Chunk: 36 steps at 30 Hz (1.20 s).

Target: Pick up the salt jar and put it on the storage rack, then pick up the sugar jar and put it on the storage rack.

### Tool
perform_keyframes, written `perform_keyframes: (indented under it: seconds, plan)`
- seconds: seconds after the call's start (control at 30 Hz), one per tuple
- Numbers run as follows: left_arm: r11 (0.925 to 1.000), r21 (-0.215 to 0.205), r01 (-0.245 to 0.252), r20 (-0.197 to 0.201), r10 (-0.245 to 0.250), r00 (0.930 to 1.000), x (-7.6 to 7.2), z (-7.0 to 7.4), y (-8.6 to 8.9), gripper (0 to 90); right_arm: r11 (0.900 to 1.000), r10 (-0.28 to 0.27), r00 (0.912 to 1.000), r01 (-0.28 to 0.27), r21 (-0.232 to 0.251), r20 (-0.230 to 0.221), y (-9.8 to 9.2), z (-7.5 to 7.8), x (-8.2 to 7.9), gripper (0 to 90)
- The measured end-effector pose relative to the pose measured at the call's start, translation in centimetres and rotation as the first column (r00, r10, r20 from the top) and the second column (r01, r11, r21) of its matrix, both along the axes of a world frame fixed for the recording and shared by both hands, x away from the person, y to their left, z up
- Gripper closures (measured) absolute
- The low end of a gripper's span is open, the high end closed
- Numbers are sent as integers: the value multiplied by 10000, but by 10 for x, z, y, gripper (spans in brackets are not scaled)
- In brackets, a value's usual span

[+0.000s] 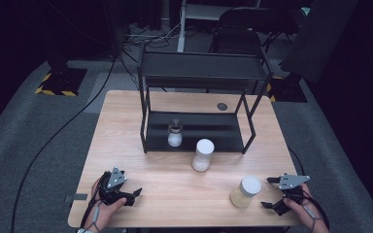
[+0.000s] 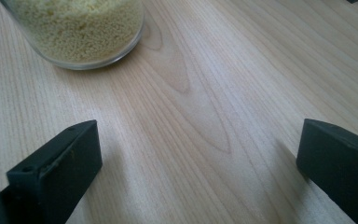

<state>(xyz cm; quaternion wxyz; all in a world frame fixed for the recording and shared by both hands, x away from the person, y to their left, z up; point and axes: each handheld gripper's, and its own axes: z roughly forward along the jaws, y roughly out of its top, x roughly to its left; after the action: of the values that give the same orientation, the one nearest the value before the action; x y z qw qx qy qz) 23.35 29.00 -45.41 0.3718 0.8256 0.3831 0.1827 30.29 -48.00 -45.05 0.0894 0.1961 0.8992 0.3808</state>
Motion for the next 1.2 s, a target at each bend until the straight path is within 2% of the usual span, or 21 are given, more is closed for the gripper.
perform_keyframes:
  seconds: [0.07,0.1,0.13,0.77,1.2]
  plan:
    - [9985,552,-45,-422,69,9991,5,5,-7,54,10000,-1,10000,1,1,0,0,0,0,0]
    - [9991,407,-82,-748,113,9971,8,6,-6,43,10000,-4,10000,4,1,-1,0,0,0,0]
    - [9993,362,-78,-831,108,9965,10,6,-4,40,10000,-13,10000,13,1,-2,0,0,0,0]
    - [9992,388,-59,-843,91,9964,11,6,-4,18,10000,-99,10000,99,-15,-12,1,0,-2,0]
    - [9992,396,17,-875,18,9962,11,6,-5,5,9992,-405,9992,405,0,-31,3,0,-8,0]
